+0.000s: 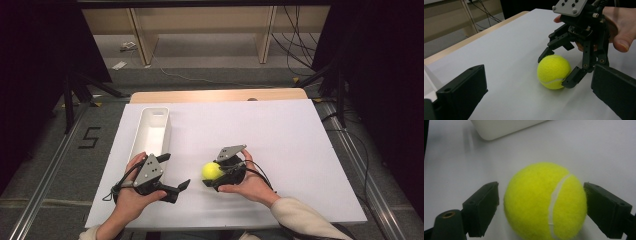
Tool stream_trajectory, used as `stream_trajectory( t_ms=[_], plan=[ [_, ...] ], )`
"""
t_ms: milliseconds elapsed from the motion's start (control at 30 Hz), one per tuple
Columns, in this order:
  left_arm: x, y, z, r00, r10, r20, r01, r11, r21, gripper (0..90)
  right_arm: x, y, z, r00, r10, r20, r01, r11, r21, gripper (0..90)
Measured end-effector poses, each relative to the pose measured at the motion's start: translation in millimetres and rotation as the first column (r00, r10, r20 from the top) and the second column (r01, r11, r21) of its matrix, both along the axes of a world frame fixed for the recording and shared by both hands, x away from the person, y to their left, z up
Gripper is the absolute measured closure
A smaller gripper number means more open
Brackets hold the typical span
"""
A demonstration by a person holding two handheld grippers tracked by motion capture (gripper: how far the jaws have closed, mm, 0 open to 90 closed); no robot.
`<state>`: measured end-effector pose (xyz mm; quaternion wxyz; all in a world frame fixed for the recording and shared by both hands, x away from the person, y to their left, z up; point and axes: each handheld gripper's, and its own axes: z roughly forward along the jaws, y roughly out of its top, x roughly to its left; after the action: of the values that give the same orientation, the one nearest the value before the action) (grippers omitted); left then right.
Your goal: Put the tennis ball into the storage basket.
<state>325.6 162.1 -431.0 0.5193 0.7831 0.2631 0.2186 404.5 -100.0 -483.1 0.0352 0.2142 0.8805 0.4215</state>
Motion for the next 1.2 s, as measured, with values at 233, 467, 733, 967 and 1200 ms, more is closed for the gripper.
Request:
stream_trajectory(
  t_ms=[233,467,733,967,1200],
  plan=[
    [-0.2,0.2,0.1,1.0,0.0,0.0,0.0,1.0,0.0,0.0,0.9,2.3,-2.1,1.0,-0.005,-0.003,0.005,1.0,-0.017,15.8],
    [0.0,0.0,0.0,1.0,0.0,0.0,0.0,1.0,0.001,0.0,1.7,4.1,-4.2,0.9999,-0.002,-0.012,0.001,1.0,-0.027,15.9],
    [-0.1,0.0,0.0,1.0,-0.003,-0.001,0.003,1.0,0.001,0.0,2.1,6.2,-5.2,0.9999,0.001,-0.013,-0.001,0.999,-0.034,16.3],
    [-0.1,0.1,0.0,1.0,-0.005,-0.002,0.005,1.0,0.001,0.0,2.1,6.9,-6.8,0.9999,-0.001,-0.016,0.0,0.999,-0.045,18.8],
    [0.0,0.1,0.1,1.0,-0.006,-0.001,0.006,1.0,0.001,0.0,3.1,6.0,-7.7,0.9998,-0.008,-0.018,0.007,0.999,-0.045,23.6]
  ],
)
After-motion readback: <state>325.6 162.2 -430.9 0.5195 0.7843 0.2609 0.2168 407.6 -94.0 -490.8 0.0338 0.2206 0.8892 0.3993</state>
